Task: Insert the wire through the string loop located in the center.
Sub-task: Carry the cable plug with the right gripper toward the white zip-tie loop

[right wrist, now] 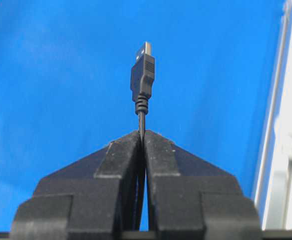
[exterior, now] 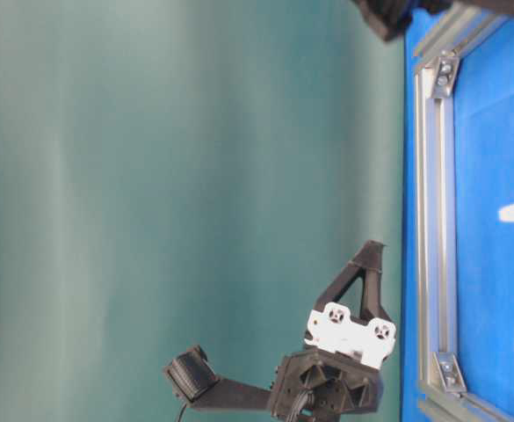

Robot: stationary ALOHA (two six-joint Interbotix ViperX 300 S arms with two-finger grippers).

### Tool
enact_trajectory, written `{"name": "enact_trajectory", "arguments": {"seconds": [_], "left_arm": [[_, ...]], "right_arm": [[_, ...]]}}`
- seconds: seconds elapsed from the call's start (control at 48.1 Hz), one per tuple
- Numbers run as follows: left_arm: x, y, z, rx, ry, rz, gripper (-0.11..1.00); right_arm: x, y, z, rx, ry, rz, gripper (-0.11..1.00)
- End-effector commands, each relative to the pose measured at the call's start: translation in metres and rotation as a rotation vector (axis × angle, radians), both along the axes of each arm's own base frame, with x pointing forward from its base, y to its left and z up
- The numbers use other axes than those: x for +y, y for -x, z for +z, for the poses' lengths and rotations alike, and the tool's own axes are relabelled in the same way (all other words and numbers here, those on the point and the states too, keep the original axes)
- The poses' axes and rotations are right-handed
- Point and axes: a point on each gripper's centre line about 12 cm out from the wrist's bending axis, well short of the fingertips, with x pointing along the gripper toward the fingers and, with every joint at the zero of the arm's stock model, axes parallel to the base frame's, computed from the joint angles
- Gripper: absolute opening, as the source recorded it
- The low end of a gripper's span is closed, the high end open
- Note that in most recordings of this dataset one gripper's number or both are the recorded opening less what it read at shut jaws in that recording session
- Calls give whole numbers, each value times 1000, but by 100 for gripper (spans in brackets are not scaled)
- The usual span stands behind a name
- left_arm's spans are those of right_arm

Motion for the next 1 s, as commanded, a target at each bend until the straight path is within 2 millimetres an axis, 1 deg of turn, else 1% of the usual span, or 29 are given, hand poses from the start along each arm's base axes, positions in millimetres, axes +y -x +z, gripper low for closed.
{"name": "enact_trajectory", "arguments": {"seconds": [0.0,0.166,0.395,0.541,0.707,0.978], "left_arm": [[1,-1,16,-44,-15,-1,0],[0,-1,15,-42,-14,-2,0],[0,-1,16,-43,-16,-3,0],[0,-1,16,-43,-16,-3,0],[0,-1,15,-41,-17,-4,0],[0,-1,16,-43,-18,-4,0]], "right_arm": [[-2,8,12,-29,-21,-6,-2],[-6,19,11,-23,-29,-20,-2],[-7,19,11,-23,-28,-21,-2],[-12,19,10,-19,-25,-35,-2],[-28,17,8,-13,-21,-84,-2],[-61,14,4,-4,-17,-185,-2]]}}
